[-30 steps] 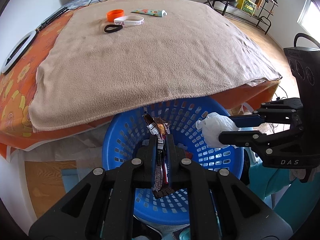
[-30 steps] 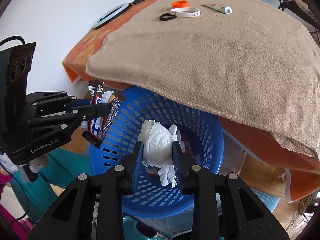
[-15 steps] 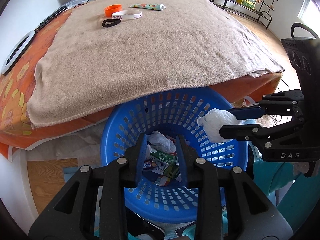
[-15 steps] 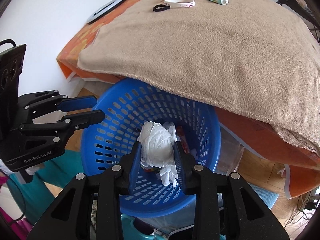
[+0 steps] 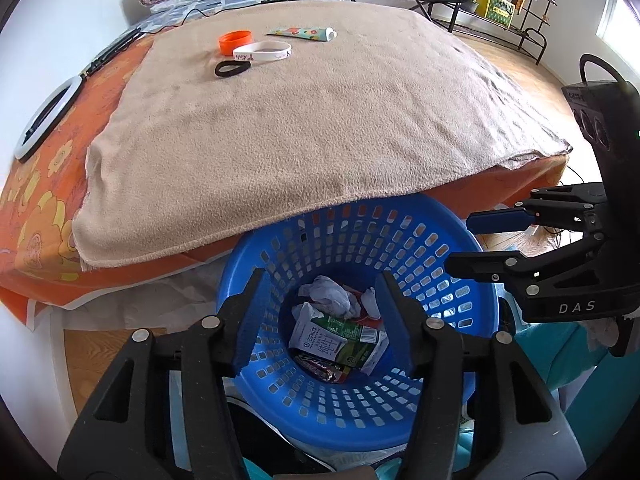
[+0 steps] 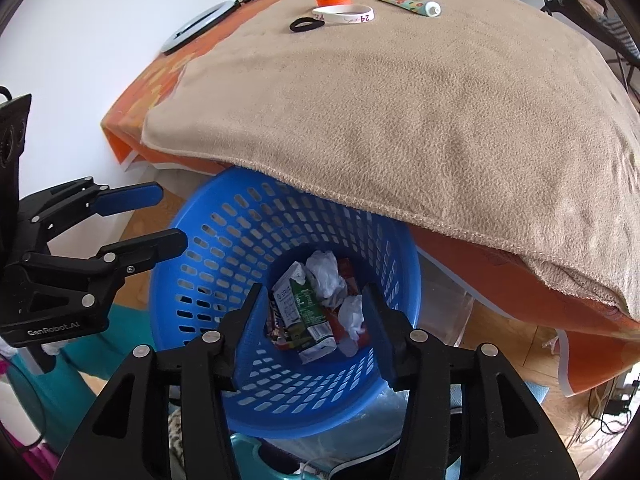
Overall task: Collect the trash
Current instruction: 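Carry wrapper and tissue over the blue basket and open both tools, then move both tools back over the towel toward the orange cap and tube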
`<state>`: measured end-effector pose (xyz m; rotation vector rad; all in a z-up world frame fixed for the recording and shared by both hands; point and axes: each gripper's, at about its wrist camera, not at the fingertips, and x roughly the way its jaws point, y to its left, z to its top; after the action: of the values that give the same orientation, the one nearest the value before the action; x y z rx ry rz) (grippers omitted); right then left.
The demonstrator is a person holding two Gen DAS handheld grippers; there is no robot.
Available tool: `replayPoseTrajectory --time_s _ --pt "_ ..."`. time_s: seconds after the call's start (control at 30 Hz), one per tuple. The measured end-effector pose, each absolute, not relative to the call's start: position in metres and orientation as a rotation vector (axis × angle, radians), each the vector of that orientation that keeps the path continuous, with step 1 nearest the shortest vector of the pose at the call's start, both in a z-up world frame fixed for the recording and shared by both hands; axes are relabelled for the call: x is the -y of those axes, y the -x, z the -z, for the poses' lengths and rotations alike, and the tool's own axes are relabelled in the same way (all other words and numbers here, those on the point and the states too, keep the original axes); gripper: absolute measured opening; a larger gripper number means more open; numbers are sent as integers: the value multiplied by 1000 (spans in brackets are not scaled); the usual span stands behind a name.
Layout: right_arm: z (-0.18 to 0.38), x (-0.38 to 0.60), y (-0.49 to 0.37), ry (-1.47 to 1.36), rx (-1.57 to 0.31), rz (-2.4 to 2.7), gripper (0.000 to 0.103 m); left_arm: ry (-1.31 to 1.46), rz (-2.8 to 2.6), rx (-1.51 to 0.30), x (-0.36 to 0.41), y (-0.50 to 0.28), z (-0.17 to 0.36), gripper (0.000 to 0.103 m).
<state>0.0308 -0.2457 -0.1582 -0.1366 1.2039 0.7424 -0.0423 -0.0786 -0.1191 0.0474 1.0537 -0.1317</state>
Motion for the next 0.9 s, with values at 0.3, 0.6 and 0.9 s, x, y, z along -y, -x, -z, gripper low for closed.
replayPoseTrajectory --time_s 0.3,0.6,0.9 --pt "142 253 -35 115 -1133 -704 57 -82 108 -962 82 44 97 71" --pt "122 263 -47 68 -1064 -647 65 -53 40 -817 64 39 50 80" --pt "90 258 -61 60 -980 -631 67 -12 -51 -718 29 24 7 80"
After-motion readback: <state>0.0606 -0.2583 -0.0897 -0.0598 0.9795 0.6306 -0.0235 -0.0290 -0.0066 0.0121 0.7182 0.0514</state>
